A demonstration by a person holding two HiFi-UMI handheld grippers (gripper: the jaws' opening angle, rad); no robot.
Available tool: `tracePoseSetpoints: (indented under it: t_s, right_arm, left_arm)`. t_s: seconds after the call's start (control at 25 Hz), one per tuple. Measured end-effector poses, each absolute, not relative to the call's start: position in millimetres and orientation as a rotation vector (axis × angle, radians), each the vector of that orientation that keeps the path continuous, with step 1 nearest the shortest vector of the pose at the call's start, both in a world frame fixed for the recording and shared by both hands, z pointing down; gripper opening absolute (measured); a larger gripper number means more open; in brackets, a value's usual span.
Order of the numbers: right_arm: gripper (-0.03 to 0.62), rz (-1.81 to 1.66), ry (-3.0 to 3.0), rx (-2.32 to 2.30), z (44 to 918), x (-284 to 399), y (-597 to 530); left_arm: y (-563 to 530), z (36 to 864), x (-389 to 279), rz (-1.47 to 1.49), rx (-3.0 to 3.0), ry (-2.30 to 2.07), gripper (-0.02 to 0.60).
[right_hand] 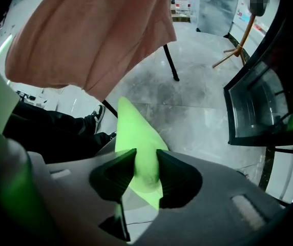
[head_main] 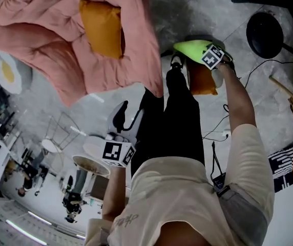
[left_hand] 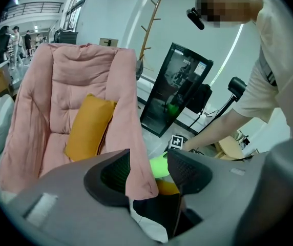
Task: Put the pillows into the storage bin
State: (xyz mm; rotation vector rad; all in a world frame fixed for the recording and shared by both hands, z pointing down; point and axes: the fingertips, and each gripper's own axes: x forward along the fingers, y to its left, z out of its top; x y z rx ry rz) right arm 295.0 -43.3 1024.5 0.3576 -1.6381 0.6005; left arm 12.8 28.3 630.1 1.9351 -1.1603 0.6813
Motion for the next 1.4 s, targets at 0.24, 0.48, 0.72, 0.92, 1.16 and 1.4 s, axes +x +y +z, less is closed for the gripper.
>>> tracePoseSetpoints:
  t_s: [0.24, 0.48, 0.72, 0.92, 1.16, 1.4]
  right_arm:
    - [0.184, 0.546, -1.605, 0.437, 1027.7, 301.6, -77.0]
    - [0.302, 0.555, -1.593, 0.528, 1011.3, 313.9, -76.8]
    - [0.302, 0.822, -1.654, 0.741, 954.6, 304.0, -71.7]
    - [0.302, 1.063, -1.673, 0.848, 910.3, 288.2, -44.0]
    - [0.302, 0.969, -1.731, 1.046, 838.0, 274.4, -40.8]
    - [0.302, 0.889, -1.847, 1.133, 755.8, 225.9, -17.1]
  left_arm:
    - [20.7, 637.6, 7.4, 0.687, 1.905, -1.161, 0.249]
    - [7.9, 629.3, 10.3, 0.656, 1.945, -1.168, 0.249]
    - [13.4, 610.1, 10.5, 0.619, 2.022, -1.191, 0.245]
    - [0.8, 585.0, 7.4, 0.58, 2.128, -1.224, 0.245]
    - [0.0, 558.1, -23.7, 0.474, 2.201, -1.279, 0.245]
    - [23.7, 538.0, -70.9, 0.407, 2.268, -1.283, 0.242]
